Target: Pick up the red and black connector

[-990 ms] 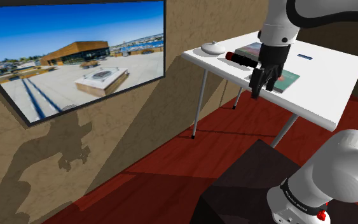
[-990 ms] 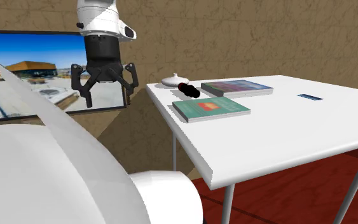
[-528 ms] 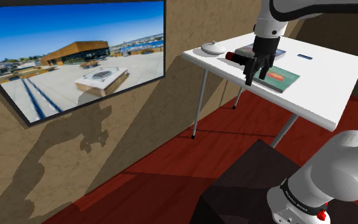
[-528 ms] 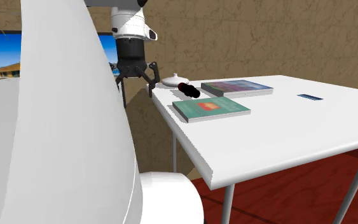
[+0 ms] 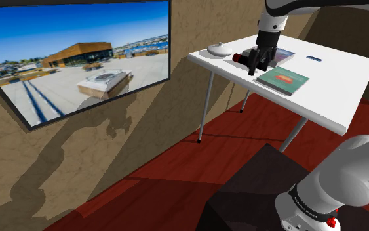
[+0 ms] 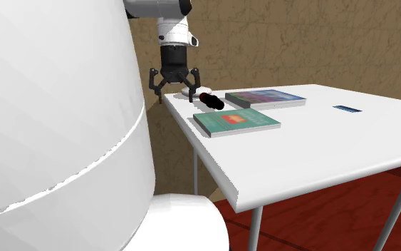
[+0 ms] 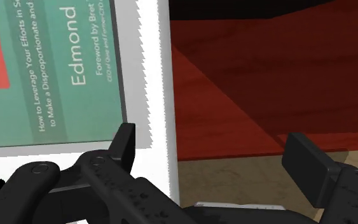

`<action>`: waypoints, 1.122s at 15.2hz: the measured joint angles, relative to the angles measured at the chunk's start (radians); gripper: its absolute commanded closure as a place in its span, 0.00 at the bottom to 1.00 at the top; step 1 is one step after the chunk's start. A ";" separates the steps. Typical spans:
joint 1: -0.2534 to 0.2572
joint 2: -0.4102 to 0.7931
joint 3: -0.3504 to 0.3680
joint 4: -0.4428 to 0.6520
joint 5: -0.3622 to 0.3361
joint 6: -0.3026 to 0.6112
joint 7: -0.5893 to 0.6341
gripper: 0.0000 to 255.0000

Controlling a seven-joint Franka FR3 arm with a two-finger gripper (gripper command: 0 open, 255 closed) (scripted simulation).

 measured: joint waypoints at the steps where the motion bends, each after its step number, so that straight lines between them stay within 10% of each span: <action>1: -0.004 0.034 -0.013 0.037 0.003 0.002 -0.018 0.00; 17: -0.131 0.589 -0.147 0.670 0.170 -0.029 -0.269 0.00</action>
